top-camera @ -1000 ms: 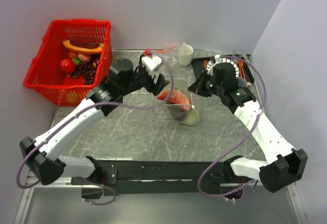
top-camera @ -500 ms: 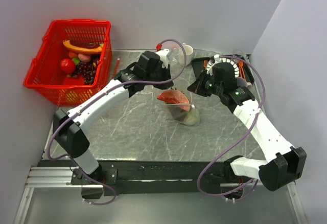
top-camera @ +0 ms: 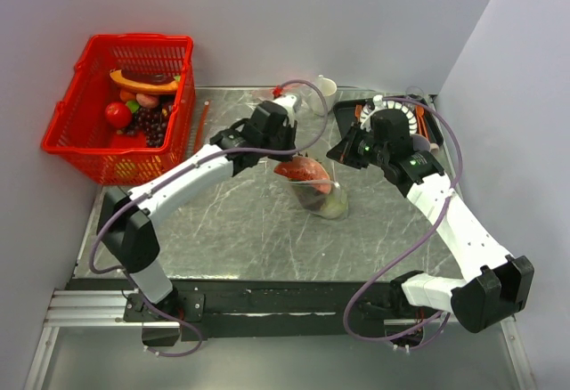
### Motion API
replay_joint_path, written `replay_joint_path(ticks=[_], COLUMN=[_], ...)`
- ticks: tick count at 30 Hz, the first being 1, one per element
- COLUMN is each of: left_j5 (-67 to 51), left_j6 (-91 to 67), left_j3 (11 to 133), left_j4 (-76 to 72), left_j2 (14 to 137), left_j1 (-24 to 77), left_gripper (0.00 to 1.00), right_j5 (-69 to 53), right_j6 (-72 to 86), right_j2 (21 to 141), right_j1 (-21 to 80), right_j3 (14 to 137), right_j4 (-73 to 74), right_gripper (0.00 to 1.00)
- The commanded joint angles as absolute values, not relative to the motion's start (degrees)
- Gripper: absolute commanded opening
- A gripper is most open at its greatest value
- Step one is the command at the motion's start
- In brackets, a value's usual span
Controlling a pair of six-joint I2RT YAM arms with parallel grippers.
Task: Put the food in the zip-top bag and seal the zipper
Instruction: Place the fake fruit in the zipper food storage bag.
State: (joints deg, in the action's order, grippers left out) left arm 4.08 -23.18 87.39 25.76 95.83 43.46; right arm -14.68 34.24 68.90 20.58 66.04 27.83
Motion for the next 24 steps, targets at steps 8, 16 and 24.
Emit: replay_joint_path(ticks=[8, 16, 24], left_j5=[-3.77, -0.53, 11.38], left_j6=[-22.76, -21.01, -23.99], left_j3=[83.58, 85.43, 86.22], left_j4=[18.02, 21.54, 28.01], left_j2=[90.44, 88.51, 81.39], left_j1=[47.81, 47.46, 47.29], left_gripper=[0.01, 0.02, 0.59], right_j5=[-14.50, -14.85, -14.68], right_j6=[33.58, 33.75, 33.58], right_j2=[68.73, 68.73, 68.73], right_j1=[19.60, 19.51, 19.51], right_j3=[66.09, 65.83, 65.74], right_j4=[26.02, 25.66, 25.75], right_gripper=[0.00, 0.00, 0.00])
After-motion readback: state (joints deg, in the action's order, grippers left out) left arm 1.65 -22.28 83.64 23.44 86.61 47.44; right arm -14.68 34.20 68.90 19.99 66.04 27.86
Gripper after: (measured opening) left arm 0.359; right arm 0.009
